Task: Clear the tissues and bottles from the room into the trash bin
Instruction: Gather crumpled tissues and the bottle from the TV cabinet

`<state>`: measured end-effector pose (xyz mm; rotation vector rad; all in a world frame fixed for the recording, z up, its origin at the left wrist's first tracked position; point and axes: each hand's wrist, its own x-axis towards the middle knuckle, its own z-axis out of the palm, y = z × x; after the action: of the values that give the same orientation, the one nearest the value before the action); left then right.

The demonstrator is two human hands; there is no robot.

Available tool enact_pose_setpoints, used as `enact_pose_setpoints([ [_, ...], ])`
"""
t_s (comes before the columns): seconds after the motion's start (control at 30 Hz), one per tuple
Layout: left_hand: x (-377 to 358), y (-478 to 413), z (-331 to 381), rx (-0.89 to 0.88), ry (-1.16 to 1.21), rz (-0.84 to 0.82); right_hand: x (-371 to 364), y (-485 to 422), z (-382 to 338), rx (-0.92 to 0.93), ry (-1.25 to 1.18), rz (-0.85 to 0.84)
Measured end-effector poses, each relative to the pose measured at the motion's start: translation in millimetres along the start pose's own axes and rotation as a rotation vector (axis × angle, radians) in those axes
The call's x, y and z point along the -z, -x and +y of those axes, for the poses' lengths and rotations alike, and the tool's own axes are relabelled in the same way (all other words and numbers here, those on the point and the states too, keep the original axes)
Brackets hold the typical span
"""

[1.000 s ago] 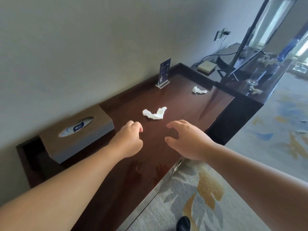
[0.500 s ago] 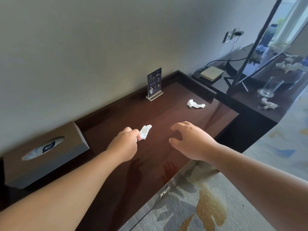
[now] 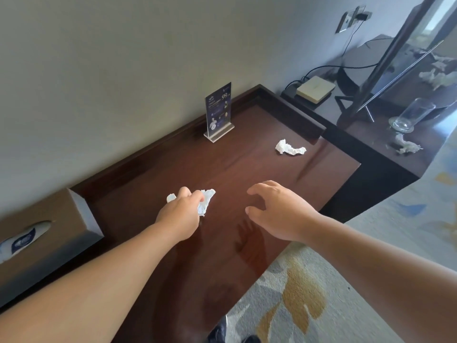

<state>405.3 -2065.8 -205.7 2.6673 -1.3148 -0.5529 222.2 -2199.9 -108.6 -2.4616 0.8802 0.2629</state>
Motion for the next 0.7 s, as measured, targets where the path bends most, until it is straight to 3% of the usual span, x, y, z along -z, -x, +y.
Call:
enact_pose_setpoints([
  [0.17, -13.2, -15.0, -8.9, 0.007, -0.098, -0.087, -2.8, -18.1, 3.4, -0.043, -0.009, -0.016],
  [0.37, -12.3, -30.0, -4.3, -0.056, -0.048, -0.142, 6.9, -28.1, 4.9, -0.078, 0.001, -0.001],
  [0.7, 61.2, -58.7, 77.3, -0.187, 0.223, 0.070, 47.8, -41.5, 35.1, -0.078, 0.032, 0.083],
])
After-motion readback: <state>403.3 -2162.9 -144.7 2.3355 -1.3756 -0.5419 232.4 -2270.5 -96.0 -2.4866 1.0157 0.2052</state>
